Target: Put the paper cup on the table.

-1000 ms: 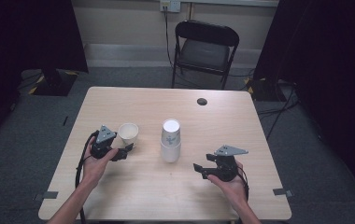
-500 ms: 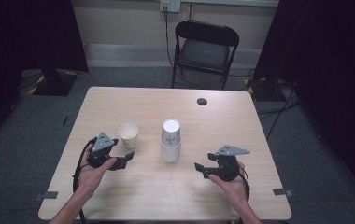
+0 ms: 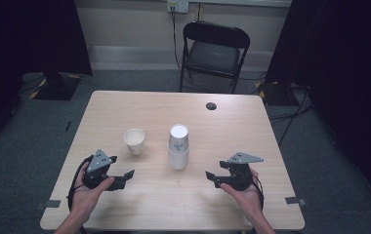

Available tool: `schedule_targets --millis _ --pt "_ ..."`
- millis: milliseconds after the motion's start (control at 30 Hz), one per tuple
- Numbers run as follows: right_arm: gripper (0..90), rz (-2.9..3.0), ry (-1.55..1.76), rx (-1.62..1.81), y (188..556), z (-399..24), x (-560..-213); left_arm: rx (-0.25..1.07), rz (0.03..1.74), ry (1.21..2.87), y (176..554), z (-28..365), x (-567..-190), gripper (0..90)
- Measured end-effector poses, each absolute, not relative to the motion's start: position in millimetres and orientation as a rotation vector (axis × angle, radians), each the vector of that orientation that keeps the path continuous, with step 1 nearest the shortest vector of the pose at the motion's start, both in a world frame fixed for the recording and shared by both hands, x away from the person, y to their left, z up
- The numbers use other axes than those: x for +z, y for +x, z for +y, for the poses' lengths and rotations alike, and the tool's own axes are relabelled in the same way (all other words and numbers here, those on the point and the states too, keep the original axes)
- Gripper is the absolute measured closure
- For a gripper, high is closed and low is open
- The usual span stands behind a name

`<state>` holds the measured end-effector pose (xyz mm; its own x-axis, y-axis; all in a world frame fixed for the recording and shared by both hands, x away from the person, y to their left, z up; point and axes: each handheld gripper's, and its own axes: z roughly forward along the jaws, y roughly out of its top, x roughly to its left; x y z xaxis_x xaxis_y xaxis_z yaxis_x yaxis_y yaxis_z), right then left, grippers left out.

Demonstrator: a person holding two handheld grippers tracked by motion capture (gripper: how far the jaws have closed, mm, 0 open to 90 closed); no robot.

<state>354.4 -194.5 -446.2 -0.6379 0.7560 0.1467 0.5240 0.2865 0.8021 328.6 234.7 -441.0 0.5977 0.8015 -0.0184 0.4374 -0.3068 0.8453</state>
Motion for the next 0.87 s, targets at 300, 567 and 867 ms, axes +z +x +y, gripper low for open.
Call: schedule_targets --millis 300,567,867 --pt "26.7 2.289 1.185 1.254 344.0 -210.6 -448.2 0.497 1.020 1.919 308.7 247.5 -442.7 16.3" --pt "26.7 2.255 1.232 1.276 341.9 -223.0 -453.3 0.455 1.064 1.957 301.2 252.0 -463.5 16.5" --pt "26.4 2.263 1.250 1.261 342.8 -225.7 -459.9 0.465 1.018 1.975 304.7 250.0 -463.0 16.4"
